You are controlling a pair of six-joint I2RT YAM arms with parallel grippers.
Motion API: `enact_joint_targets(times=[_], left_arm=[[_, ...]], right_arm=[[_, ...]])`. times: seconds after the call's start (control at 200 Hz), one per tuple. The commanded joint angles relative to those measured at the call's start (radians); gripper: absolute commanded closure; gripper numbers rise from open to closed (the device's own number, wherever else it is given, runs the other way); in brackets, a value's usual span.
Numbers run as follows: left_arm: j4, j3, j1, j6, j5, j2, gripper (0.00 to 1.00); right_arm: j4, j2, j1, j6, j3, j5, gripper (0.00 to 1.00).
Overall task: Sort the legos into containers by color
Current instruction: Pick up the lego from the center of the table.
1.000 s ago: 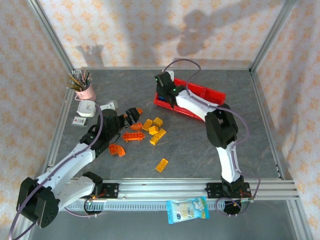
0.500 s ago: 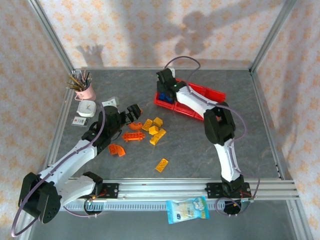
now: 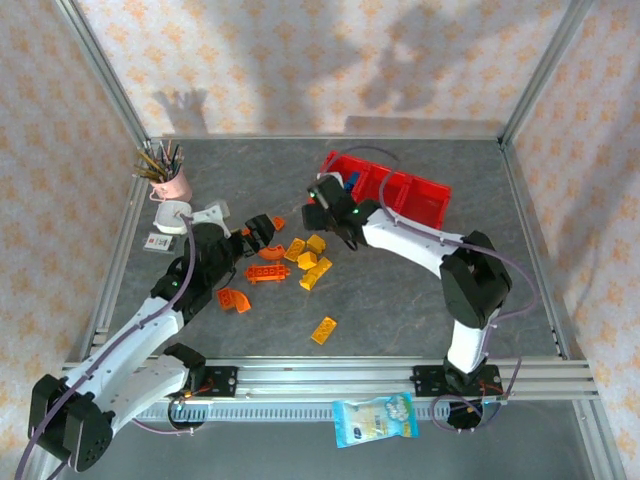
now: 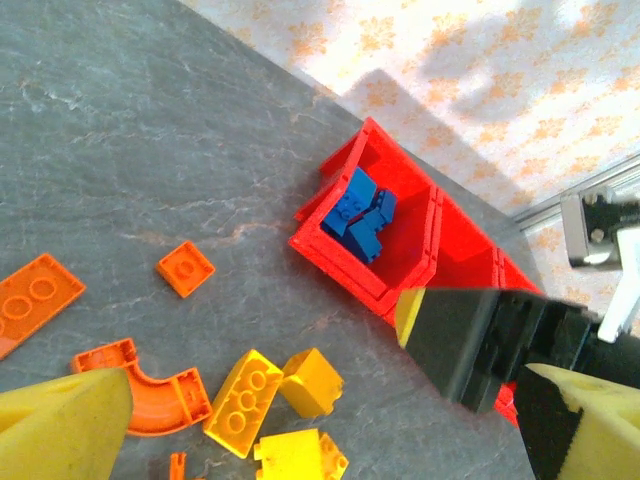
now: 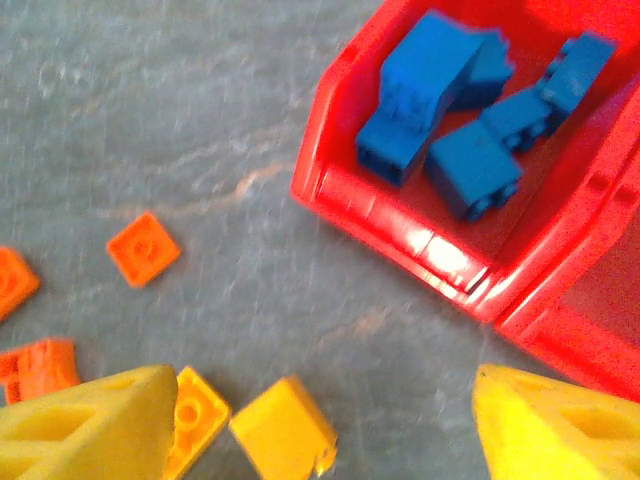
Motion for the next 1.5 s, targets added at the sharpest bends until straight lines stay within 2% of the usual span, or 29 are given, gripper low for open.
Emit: enact_joint_targets(times=[0.0, 0.29, 0.506, 0.731, 0.906, 1.106, 1.291, 1.496], left_arm=[[-0.044, -0.043, 0.009, -0.029, -0.02, -0.042, 0.01], [-0.087, -0.117, 0.008, -0.066, -0.064, -0.134, 0.01], [-0.101, -0.136, 0.008, -0.079, -0.079, -0.161, 0.01], [-0.09, -0.153, 0.008, -0.085, -0.085, -0.164, 0.01], [-0.091, -0.149, 0.008, -0.084, -0.084, -0.158, 0.01], [-0.094, -0.148, 0.009, -0.079, -0.089, -0.159, 0.01], [-0.088, -0.149, 0.008, -0.081, -0.086, -0.158, 0.01], [-0.095, -0.136, 0.008, -0.079, -0.073, -0.157, 0.01]], right_arm=[[0.014, -0.036, 0.048, 0.035, -0.041, -0.013, 0.22], [0.039, 0.016, 0.154, 0.036, -0.092, -0.039, 0.19], [0.008, 0.074, 0.164, 0.013, -0.069, 0.002, 0.19], [-0.014, 0.13, 0.164, -0.004, -0.046, -0.012, 0.2], [-0.024, 0.173, 0.164, 0.005, -0.019, 0.009, 0.26], [-0.025, 0.198, 0.163, 0.006, -0.006, 0.016, 0.36], [-0.024, 0.183, 0.164, 0.005, -0.011, 0.017, 0.48], [-0.013, 0.127, 0.153, 0.02, -0.046, 0.008, 0.57]])
